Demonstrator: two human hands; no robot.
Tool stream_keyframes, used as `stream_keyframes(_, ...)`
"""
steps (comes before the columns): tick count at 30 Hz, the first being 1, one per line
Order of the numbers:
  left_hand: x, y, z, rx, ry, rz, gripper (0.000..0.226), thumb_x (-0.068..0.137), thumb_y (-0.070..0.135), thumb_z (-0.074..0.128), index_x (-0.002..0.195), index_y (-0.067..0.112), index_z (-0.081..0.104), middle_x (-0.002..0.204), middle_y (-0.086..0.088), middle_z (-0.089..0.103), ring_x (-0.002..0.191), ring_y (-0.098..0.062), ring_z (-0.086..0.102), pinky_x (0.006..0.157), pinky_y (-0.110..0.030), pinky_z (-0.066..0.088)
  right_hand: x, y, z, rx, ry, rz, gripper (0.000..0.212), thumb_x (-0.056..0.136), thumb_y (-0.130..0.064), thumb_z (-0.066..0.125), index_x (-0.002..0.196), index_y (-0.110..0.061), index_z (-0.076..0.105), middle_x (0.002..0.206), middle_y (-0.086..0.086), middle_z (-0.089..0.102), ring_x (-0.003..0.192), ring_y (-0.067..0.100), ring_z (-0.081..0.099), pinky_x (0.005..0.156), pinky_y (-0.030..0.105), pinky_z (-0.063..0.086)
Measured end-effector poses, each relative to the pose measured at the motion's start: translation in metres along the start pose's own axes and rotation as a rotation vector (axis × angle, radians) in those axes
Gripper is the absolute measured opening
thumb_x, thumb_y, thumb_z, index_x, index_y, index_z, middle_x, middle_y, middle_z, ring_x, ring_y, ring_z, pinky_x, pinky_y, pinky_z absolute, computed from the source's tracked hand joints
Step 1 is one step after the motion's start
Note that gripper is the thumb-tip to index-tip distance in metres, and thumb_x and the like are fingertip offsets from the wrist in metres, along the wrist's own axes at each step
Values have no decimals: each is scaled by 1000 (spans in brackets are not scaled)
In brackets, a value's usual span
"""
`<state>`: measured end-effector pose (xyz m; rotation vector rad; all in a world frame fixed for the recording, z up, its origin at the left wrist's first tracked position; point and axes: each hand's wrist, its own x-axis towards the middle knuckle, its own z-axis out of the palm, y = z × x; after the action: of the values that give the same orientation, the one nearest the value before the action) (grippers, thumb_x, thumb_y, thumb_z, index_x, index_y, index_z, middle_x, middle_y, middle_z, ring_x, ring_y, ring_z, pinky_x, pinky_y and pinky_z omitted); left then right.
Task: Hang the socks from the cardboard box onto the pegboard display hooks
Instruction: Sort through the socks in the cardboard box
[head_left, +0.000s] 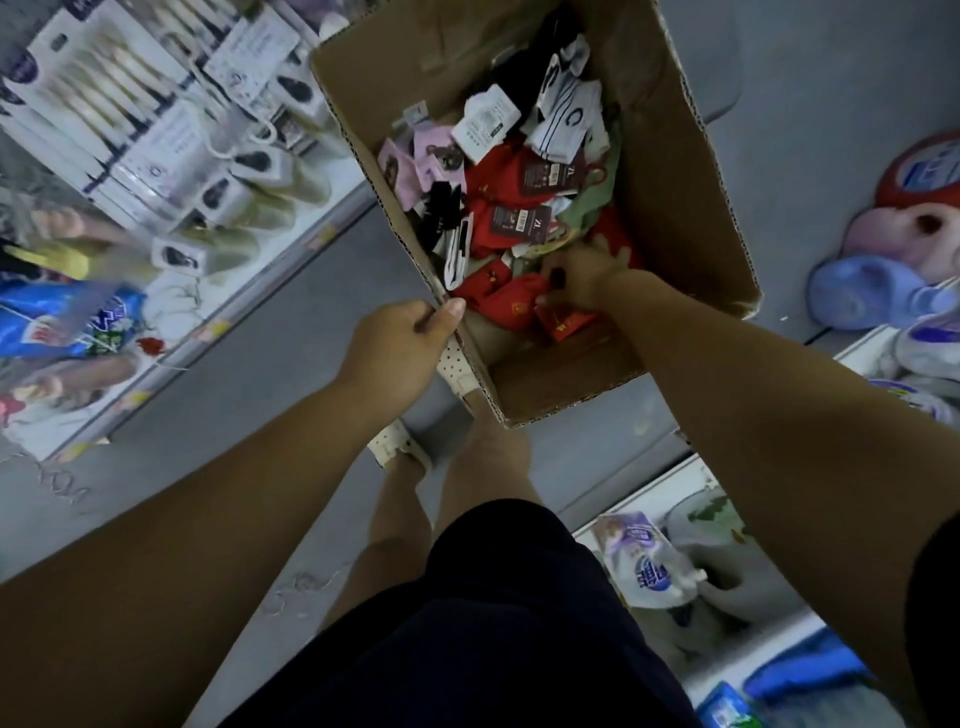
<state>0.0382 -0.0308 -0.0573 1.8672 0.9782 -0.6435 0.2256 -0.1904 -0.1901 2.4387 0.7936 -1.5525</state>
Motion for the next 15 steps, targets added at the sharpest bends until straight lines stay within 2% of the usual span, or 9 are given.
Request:
stream_keyframes(4, 1, -4, 0, 17, -15, 28, 64, 101, 56, 44, 96, -3, 68, 96, -22, 73, 87, -34, 69, 86, -48, 53, 3, 7, -4, -137, 16, -68, 50, 100, -49, 53, 145, -29, 47, 159, 9, 36, 149, 35, 20, 118, 65, 5)
stream_keyframes(9, 1, 0, 1, 26, -8, 65, 63, 103, 53, 43, 96, -5, 67, 97, -26, 71, 88, -38, 67, 84, -50, 52, 10, 24, -2, -303, 72, -158, 53, 105, -47, 39, 152, -24, 35, 157, 13, 40, 149, 33, 24, 120, 58, 2)
stream_keyframes(12, -1, 0, 4, -5, -5, 64, 62, 103, 52, 44, 97, -5, 66, 98, -26, 71, 89, -39, 67, 83, -51, 52, 11, 35, -3, -341, 129, -227, 50, 106, -42, 39, 150, -20, 39, 153, 17, 45, 146, 34, 30, 122, 49, 9)
stream_keyframes(15, -1, 2, 7, -31, -17, 60, 63, 102, 54, 44, 97, -5, 66, 97, -26, 71, 89, -39, 67, 83, -51, 53, 8, 41, -4, -342, 106, -253, 50, 107, -39, 40, 152, -18, 36, 151, 23, 46, 139, 39, 40, 117, 42, 25)
